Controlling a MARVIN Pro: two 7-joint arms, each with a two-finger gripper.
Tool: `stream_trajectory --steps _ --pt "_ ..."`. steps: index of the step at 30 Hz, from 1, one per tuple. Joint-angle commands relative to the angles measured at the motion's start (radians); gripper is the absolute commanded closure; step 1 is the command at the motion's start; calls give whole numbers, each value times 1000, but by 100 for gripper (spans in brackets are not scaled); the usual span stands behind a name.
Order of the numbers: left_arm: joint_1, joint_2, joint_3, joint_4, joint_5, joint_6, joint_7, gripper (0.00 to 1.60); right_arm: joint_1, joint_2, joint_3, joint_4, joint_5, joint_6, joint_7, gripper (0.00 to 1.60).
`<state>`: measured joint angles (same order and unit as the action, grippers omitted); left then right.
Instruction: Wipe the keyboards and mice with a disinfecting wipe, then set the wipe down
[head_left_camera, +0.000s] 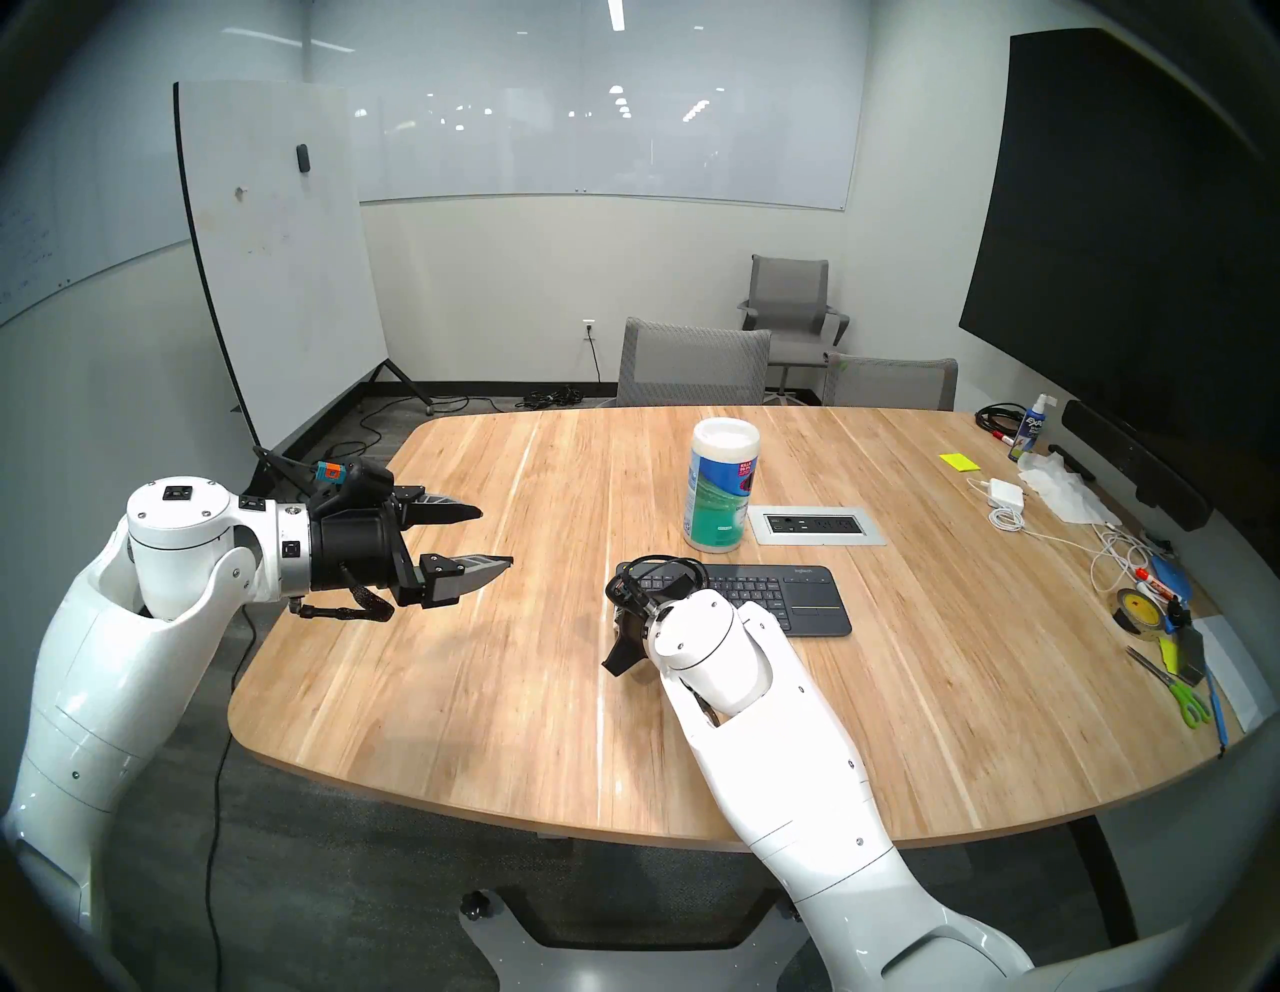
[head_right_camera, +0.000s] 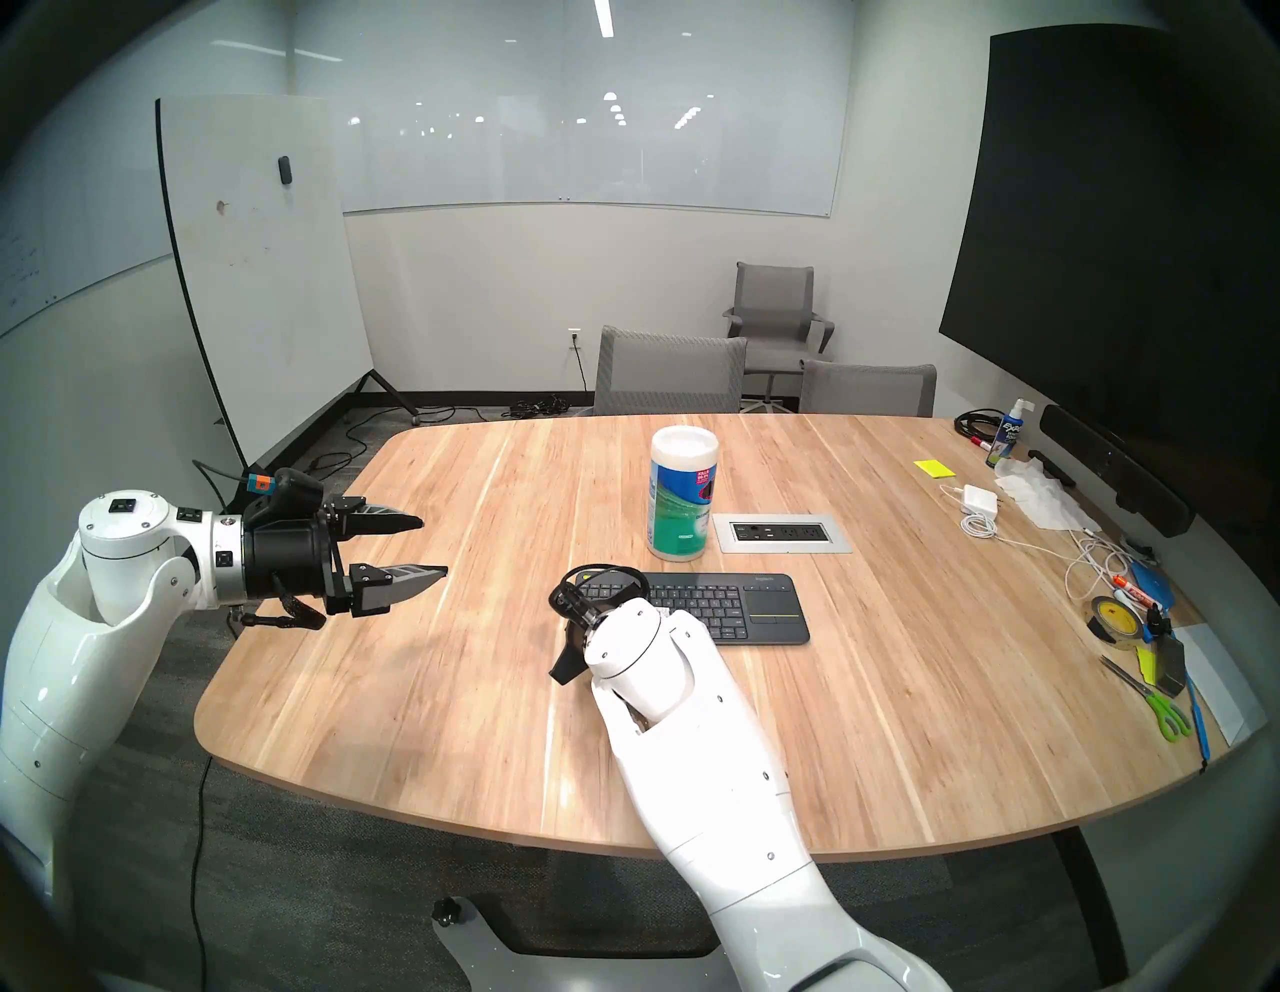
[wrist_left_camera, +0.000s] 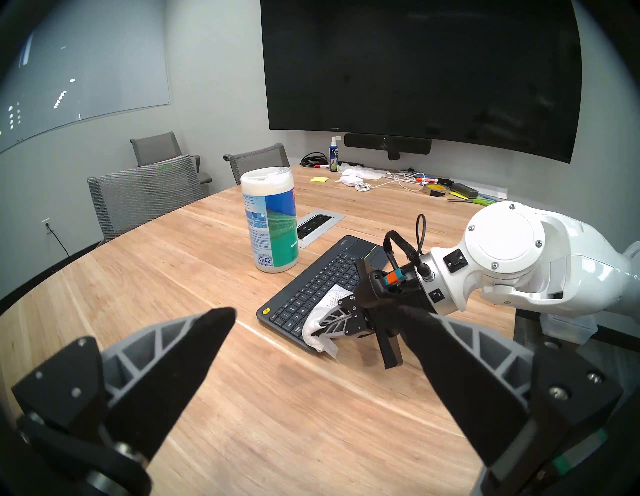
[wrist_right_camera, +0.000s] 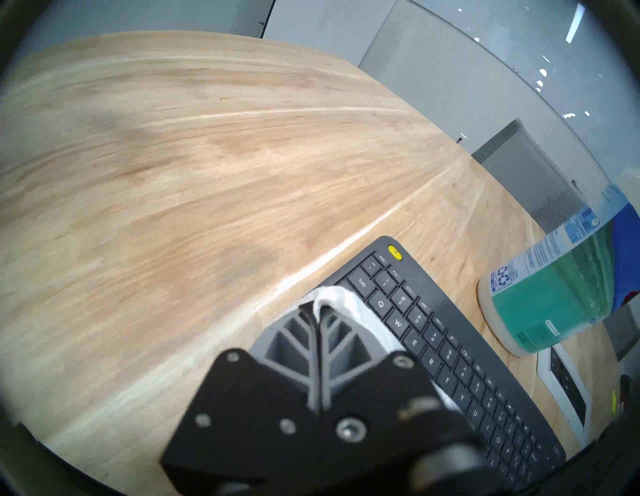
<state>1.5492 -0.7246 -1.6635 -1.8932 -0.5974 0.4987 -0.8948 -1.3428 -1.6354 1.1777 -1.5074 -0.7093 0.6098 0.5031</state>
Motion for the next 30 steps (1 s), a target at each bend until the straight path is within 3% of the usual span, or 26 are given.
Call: stream_trajectory --steps 1,9,18,30 --pt "-6 -2 -10 -7 -7 -2 0 0 54 -31 -18 1 13 9 -53 160" --pt "-6 -2 -10 -7 -7 -2 0 0 114 -63 -24 95 54 32 -147 160" --pt "-7 -1 -9 -6 -7 -2 0 0 200 -117 11 225 63 59 -185 160" --pt "-7 -1 -9 -6 -7 -2 0 0 279 -162 41 318 63 65 -246 160"
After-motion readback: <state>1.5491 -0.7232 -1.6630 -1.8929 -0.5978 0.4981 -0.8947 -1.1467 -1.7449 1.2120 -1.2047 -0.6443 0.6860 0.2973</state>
